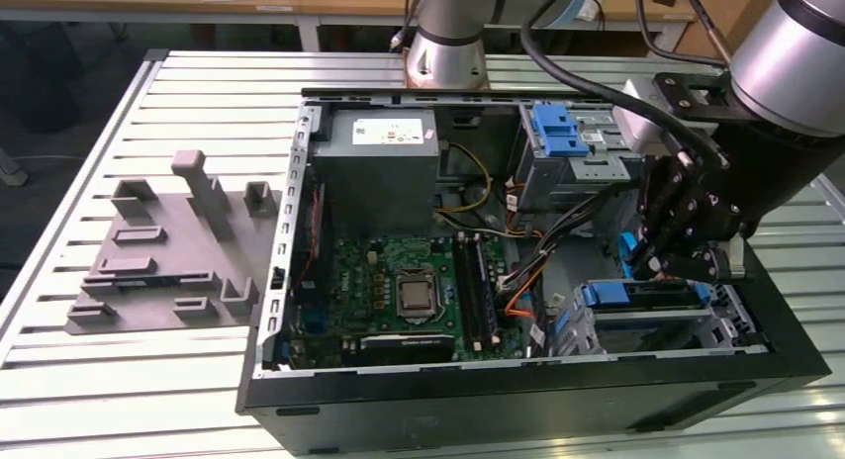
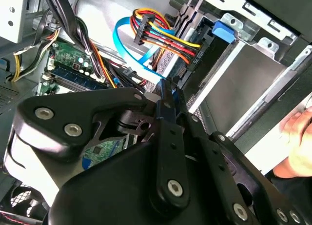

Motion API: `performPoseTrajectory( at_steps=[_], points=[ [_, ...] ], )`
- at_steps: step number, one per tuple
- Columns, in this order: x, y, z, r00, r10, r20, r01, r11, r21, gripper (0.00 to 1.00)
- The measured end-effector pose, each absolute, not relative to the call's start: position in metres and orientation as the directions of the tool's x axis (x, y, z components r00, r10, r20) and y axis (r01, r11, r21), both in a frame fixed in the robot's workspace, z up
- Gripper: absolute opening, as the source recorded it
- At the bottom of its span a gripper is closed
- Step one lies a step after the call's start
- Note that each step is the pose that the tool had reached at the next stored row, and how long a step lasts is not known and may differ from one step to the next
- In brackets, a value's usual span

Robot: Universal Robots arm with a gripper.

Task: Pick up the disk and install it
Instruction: 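Insert the second disk wire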

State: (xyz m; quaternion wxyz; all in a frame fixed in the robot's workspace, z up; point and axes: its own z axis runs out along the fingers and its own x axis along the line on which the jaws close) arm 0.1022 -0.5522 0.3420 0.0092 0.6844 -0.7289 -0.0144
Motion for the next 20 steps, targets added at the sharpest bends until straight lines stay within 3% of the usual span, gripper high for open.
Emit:
performPoseTrajectory(
  at_steps=[20],
  points=[
    [0.1051, -0.5574, 0.3379, -0.063, -0.998, -0.006, -0.997, 0.063, 0.034, 0.16]
  ],
)
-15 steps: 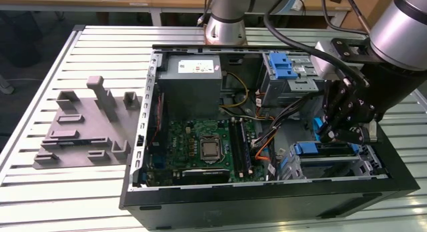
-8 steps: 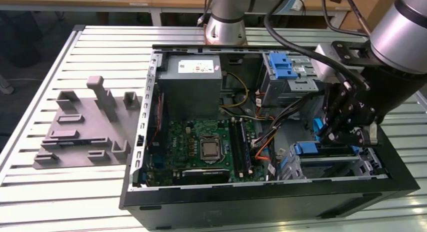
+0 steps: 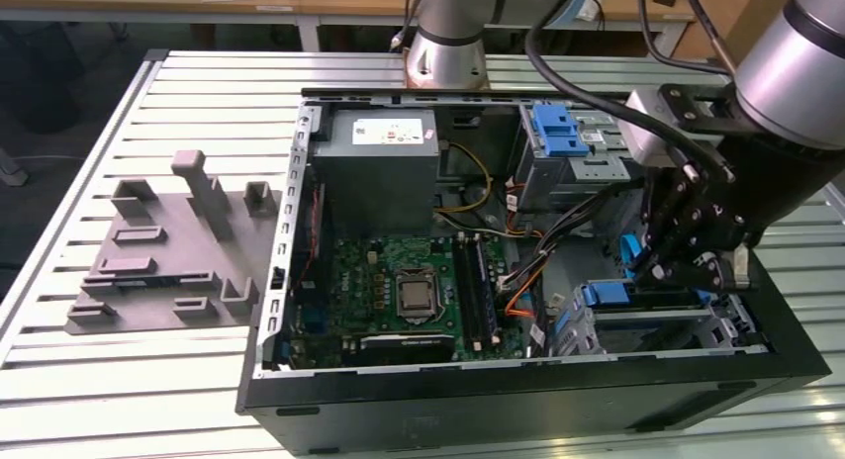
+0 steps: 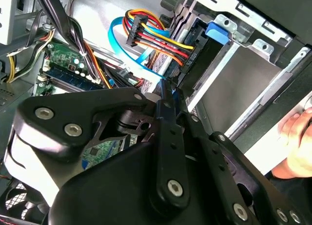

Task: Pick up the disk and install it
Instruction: 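Insert the second disk wire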

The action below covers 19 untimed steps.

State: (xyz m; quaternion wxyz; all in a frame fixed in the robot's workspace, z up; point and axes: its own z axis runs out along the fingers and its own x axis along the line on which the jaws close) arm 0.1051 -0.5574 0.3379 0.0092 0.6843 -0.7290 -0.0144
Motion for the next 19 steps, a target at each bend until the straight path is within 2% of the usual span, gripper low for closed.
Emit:
performPoseTrajectory(
  at_steps=[19],
  points=[
    [0.1083, -0.5577, 0.3356, -0.063, -0.998, -0.006, -0.997, 0.063, 0.034, 0.16]
  ],
)
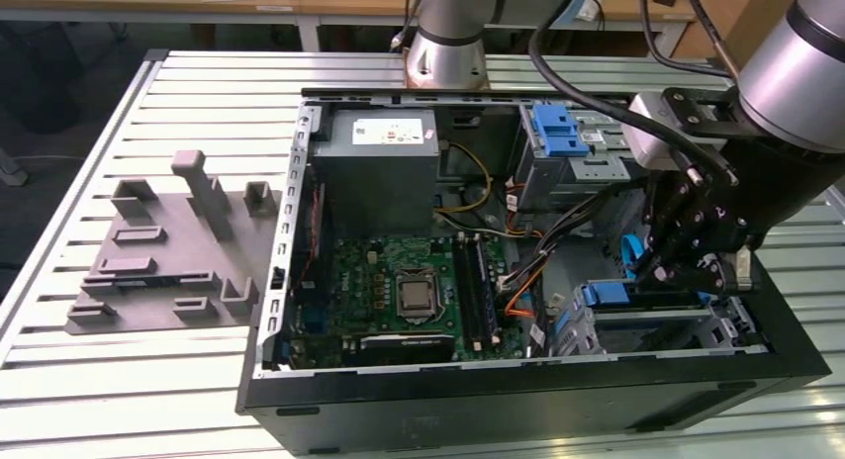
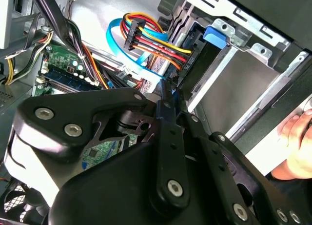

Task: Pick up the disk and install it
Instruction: 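Insert the second disk wire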

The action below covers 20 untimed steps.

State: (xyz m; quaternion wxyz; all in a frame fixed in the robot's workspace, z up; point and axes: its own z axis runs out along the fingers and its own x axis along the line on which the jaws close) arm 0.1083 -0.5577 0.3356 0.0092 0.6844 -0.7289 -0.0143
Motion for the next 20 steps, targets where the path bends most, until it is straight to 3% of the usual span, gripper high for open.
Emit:
performPoseTrajectory(
  at_steps=[20],
  points=[
    [0.111, -0.5577, 0.3348, -0.063, -0.998, -0.006, -0.997, 0.063, 0.034, 0.16]
  ],
)
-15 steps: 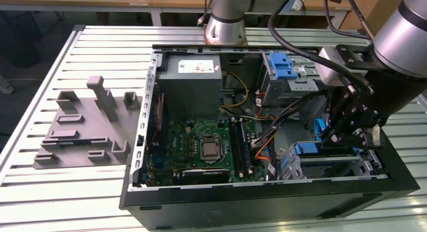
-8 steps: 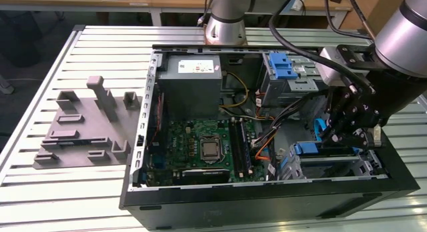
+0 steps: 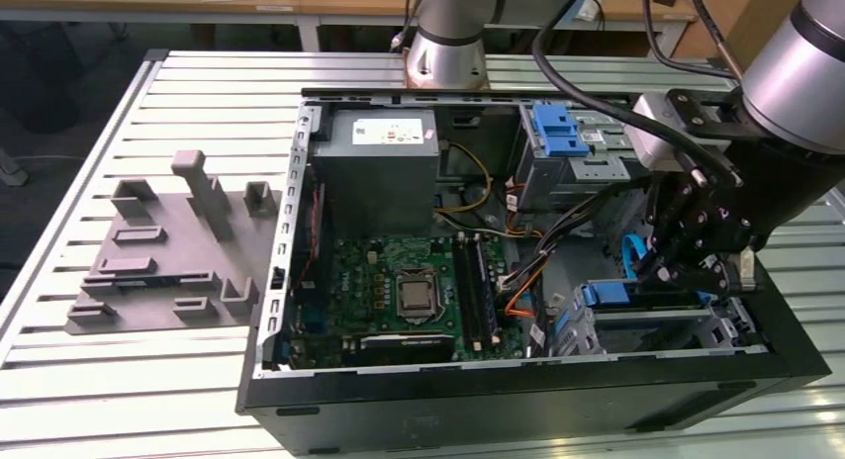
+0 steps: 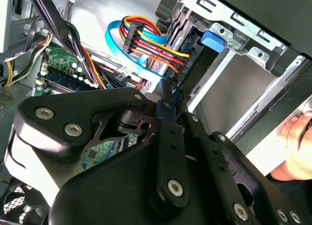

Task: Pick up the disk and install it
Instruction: 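Insert the second disk wire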

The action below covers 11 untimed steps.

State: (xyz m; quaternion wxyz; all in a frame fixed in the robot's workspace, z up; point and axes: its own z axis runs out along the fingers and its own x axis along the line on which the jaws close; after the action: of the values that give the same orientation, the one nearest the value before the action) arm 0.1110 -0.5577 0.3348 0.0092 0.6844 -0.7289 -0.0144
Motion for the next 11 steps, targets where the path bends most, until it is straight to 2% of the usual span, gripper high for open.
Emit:
performPoseTrajectory(
  at_steps=[11],
  points=[
    [0.1109, -0.5583, 0.3315, -0.063, -0.998, -0.006, -0.997, 0.063, 0.034, 0.16]
  ],
)
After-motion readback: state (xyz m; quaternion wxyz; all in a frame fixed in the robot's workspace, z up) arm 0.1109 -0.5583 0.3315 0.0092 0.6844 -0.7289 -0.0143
